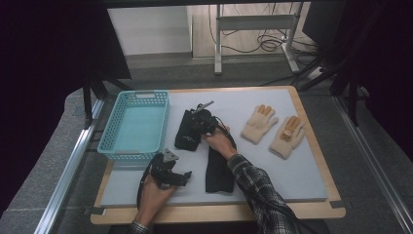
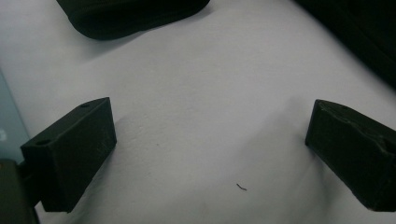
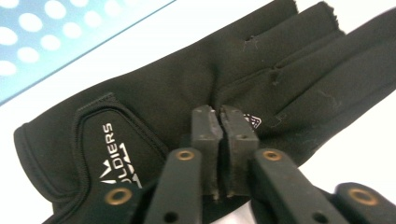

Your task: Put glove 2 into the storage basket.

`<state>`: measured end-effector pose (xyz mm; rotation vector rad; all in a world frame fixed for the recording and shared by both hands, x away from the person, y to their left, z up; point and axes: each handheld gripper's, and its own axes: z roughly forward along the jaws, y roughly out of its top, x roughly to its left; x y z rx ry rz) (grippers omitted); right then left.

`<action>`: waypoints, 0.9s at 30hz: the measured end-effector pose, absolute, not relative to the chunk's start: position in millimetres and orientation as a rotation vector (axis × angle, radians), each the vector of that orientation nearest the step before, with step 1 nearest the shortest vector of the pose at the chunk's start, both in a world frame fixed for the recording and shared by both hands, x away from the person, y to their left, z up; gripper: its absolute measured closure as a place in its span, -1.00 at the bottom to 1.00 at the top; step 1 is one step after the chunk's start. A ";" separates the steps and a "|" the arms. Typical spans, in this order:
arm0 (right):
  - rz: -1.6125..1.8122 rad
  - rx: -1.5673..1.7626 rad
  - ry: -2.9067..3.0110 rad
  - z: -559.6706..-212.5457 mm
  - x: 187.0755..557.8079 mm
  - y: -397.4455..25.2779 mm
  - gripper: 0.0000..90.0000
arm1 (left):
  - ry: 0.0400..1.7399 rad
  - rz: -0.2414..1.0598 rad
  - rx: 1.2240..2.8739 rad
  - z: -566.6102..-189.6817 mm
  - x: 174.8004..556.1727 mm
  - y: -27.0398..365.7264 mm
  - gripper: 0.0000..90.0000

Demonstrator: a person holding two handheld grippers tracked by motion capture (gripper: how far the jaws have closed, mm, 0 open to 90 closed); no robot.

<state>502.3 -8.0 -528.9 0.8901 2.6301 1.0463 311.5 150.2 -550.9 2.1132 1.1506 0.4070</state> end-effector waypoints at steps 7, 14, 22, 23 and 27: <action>1.054 0.906 2.623 -525.9 501.9 -9.5 0.95 | 1.147 0.407 2.120 -550.7 311.6 150.6 -0.95; 1.107 0.923 2.596 -510.3 497.4 -18.8 0.95 | 1.146 0.407 2.120 -550.6 311.6 150.6 -0.95; 1.166 0.901 2.571 -486.1 484.0 -29.7 0.95 | 1.146 0.408 2.121 -550.6 311.5 150.6 -0.95; 1.174 0.897 2.570 -482.4 482.2 -31.6 0.95 | 1.146 0.409 2.122 -550.6 311.5 150.7 -0.95; 1.210 0.891 2.568 -468.8 474.3 -42.1 0.95 | 1.150 0.409 2.116 -550.7 311.4 150.3 -0.95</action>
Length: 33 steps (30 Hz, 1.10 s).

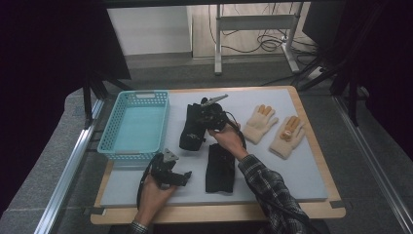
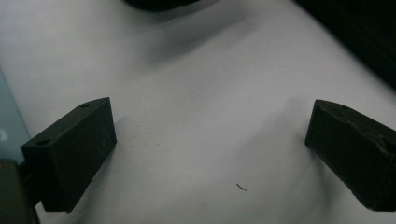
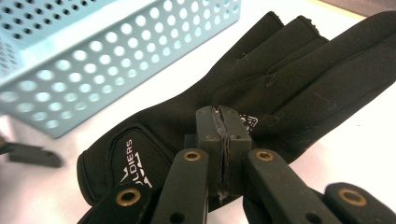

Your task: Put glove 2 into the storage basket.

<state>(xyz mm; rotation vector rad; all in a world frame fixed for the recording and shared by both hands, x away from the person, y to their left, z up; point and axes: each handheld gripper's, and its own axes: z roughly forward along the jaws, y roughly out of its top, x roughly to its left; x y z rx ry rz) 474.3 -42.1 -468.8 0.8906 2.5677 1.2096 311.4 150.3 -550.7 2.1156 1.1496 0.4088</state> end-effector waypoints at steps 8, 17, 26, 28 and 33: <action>1.284 0.879 2.574 -449.6 450.8 -68.9 0.95 | 1.148 0.410 2.115 -550.9 311.4 150.4 -0.95; 1.315 0.855 2.585 -432.1 408.2 -106.7 0.95 | 1.148 0.410 2.115 -550.8 311.4 150.3 -0.95; 1.247 0.842 2.612 -434.2 364.4 -142.4 0.95 | 1.152 0.410 2.109 -550.8 311.4 149.9 -0.95; 1.246 0.842 2.616 -437.7 358.6 -146.6 0.95 | 1.152 0.410 2.110 -550.8 311.4 149.9 -0.95; 1.238 0.863 2.650 -458.2 355.5 -147.8 0.95 | 1.151 0.411 2.109 -550.9 311.3 149.9 -0.95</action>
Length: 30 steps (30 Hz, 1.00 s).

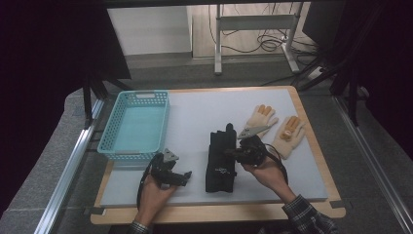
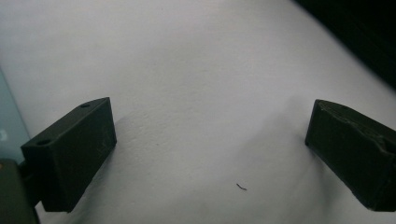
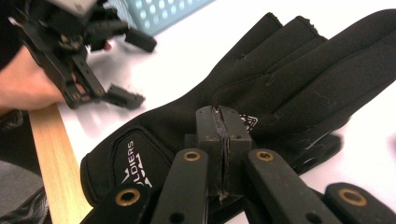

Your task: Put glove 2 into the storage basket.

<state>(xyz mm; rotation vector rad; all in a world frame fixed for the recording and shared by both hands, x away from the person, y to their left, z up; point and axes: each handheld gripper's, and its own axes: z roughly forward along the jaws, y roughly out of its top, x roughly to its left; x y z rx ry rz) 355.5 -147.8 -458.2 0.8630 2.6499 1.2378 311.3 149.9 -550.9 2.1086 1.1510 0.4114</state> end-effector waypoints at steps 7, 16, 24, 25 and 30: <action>1.170 0.889 2.684 -489.8 360.0 -141.5 0.91 | 1.149 0.411 2.115 -550.7 311.4 150.2 -0.95; 1.135 0.872 2.643 -496.2 356.7 -143.7 0.47 | 1.153 0.410 2.108 -550.9 311.2 149.8 -0.95; 1.150 0.915 2.568 -489.7 355.3 -174.0 0.47 | 1.151 0.405 2.111 -550.4 311.2 150.6 -0.95; 1.144 0.935 2.570 -493.2 355.0 -178.5 0.48 | 1.151 0.405 2.110 -550.2 311.0 150.9 -0.94; 1.147 0.960 2.584 -511.6 346.7 -192.3 0.46 | 1.118 0.400 2.131 -548.9 306.2 152.7 -0.88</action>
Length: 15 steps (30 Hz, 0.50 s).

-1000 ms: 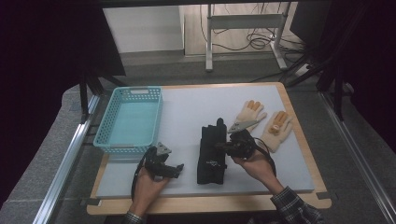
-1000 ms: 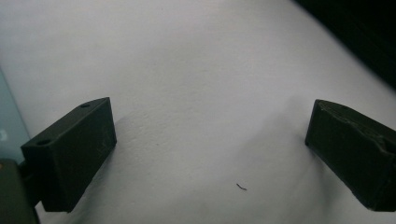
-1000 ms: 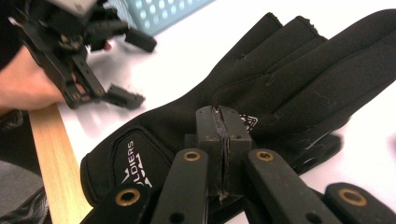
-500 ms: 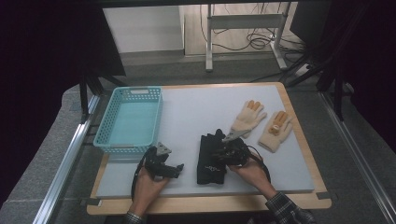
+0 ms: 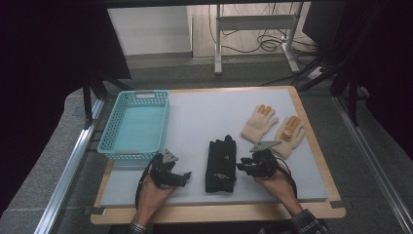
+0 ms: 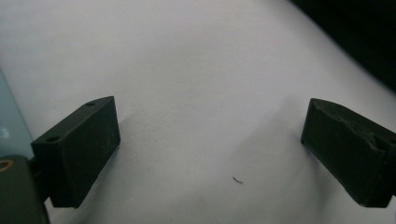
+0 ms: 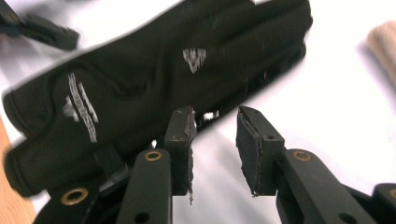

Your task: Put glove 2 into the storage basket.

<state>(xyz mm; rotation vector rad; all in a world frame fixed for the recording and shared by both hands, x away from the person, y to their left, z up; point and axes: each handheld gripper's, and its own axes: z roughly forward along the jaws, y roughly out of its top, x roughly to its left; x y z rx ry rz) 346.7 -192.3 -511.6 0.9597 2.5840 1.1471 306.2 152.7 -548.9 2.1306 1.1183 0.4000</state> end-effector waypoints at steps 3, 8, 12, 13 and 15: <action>1.156 0.956 2.595 -516.9 339.4 -195.5 0.65 | 1.123 0.395 2.141 -548.0 302.9 156.2 -0.88; 1.123 0.883 2.634 -520.9 328.6 -192.6 0.94 | 1.149 0.411 2.153 -547.3 297.2 165.4 -0.91; 1.134 0.864 2.660 -527.2 326.8 -188.7 0.97 | 1.143 0.397 2.138 -550.0 294.7 174.9 -0.94; 1.143 0.869 2.663 -527.7 326.8 -187.9 0.97 | 1.132 0.396 2.133 -550.9 293.8 176.5 -0.94; 1.149 0.862 2.665 -528.3 326.2 -185.2 0.97 | 1.122 0.394 2.136 -551.3 293.0 178.0 -0.94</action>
